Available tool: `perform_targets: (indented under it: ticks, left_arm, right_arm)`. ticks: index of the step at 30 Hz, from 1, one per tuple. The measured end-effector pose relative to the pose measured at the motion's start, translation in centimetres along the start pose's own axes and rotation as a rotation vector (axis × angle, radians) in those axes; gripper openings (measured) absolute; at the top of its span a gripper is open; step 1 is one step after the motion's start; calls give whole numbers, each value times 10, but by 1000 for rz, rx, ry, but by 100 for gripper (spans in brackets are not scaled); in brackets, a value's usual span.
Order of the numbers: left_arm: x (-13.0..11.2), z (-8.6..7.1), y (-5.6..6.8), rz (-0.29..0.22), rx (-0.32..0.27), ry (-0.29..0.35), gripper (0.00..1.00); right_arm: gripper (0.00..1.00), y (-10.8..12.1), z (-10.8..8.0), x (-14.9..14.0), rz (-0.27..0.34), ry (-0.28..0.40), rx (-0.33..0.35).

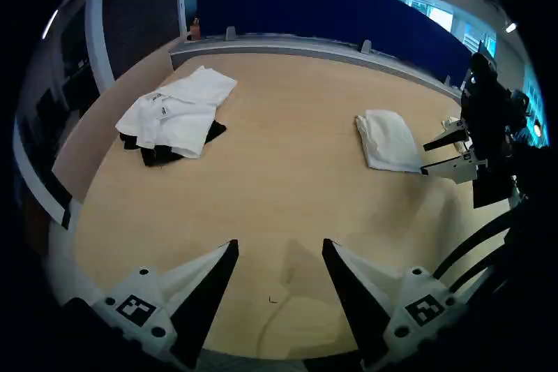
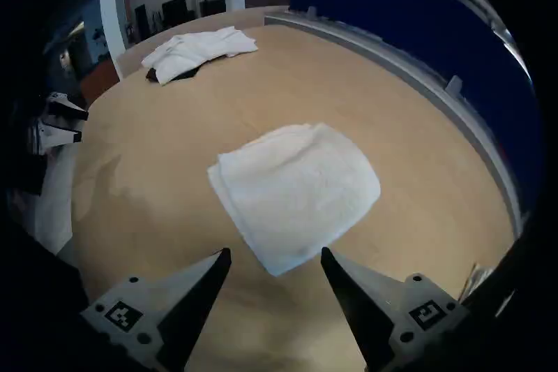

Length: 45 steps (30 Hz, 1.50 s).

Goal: Fold towel

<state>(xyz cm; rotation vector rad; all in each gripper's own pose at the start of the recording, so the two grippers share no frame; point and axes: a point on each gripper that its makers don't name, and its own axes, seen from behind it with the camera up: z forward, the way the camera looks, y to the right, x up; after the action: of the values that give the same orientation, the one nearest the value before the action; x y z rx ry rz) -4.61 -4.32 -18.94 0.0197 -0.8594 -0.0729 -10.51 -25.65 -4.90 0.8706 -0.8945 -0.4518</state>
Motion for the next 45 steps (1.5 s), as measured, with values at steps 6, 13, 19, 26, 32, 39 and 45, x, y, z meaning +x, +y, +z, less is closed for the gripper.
perform_targets:
  ticks: [6, 13, 19, 26, 32, 39, 45]
  left_arm:
    - [0, -1, 2, 2, -8, 1, 89]
    - [-2, -2, -1, -3, -6, 0, 89]
    - [-4, -4, 0, -5, -8, -7, 89]
    - [-5, -2, 2, -8, -12, -10, 89]
    - [-5, 0, 4, -5, -15, -12, 89]
    - [-4, 0, 5, -5, -18, -11, 89]
    - [1, -1, 5, -7, -16, -2, 89]
  right_arm:
    - [77, 0, 9, -13, 16, -32, -14]
    - [45, -2, 16, -23, 60, -59, -7]
    - [33, 2, 18, -21, 94, -50, -23]
    - [24, 3, 18, -24, 114, -53, -30]
    - [8, 7, 18, -23, 137, -43, -45]
    - [3, 9, 10, -13, 152, -8, -51]
    - [3, 15, -14, 18, 149, 59, -63]
